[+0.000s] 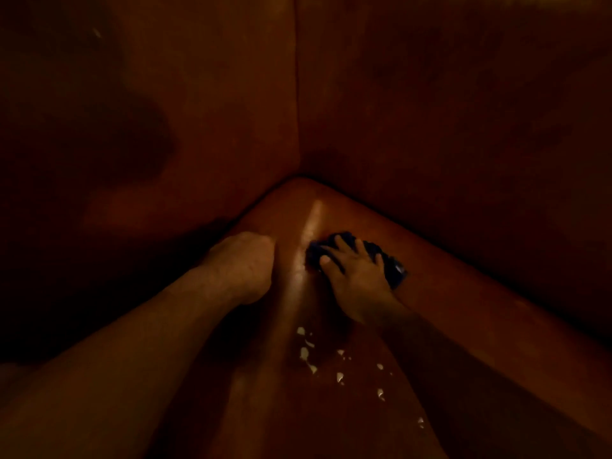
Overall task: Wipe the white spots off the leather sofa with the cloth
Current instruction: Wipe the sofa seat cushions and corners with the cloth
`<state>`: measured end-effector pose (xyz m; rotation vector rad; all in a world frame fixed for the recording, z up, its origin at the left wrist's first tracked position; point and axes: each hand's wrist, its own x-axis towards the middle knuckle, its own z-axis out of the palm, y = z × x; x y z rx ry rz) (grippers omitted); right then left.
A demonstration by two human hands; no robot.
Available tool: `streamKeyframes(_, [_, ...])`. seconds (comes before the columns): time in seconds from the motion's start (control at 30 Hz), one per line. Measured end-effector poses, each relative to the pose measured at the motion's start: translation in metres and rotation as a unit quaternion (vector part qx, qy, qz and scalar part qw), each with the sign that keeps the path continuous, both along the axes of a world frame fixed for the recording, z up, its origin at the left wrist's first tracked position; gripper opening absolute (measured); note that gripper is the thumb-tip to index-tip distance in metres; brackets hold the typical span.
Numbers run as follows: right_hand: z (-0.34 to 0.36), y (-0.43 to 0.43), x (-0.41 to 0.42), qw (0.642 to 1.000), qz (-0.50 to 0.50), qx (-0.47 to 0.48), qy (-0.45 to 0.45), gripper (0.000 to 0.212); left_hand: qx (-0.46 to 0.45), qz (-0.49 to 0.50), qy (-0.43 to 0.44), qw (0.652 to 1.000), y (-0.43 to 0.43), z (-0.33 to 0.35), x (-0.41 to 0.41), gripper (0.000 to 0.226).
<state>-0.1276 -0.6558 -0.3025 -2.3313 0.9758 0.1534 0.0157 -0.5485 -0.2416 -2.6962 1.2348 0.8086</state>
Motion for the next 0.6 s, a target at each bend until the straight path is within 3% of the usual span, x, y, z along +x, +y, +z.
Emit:
streamKeyframes(0.1, [-0.004, 0.022, 0.001, 0.995, 0.099, 0.020, -0.024, 0.043, 0.006, -0.003, -0.019, 1.000, 0.004, -0.005, 0.001, 0.051])
streamKeyframes(0.3, [0.001, 0.048, -0.029, 0.976, 0.197, 0.095, -0.022, 0.046, 0.018, 0.012, 0.016, 1.000, 0.019, -0.006, -0.008, 0.049])
streamKeyframes(0.43, [0.004, 0.060, -0.056, 0.967, 0.225, 0.114, -0.022, 0.045, 0.010, 0.026, 0.032, 0.999, 0.029, -0.003, -0.030, 0.049])
streamKeyframes(0.6, [0.008, 0.074, -0.086, 0.965, 0.197, 0.172, -0.032, 0.034, -0.019, -0.002, 0.054, 0.998, 0.044, -0.002, -0.053, 0.029])
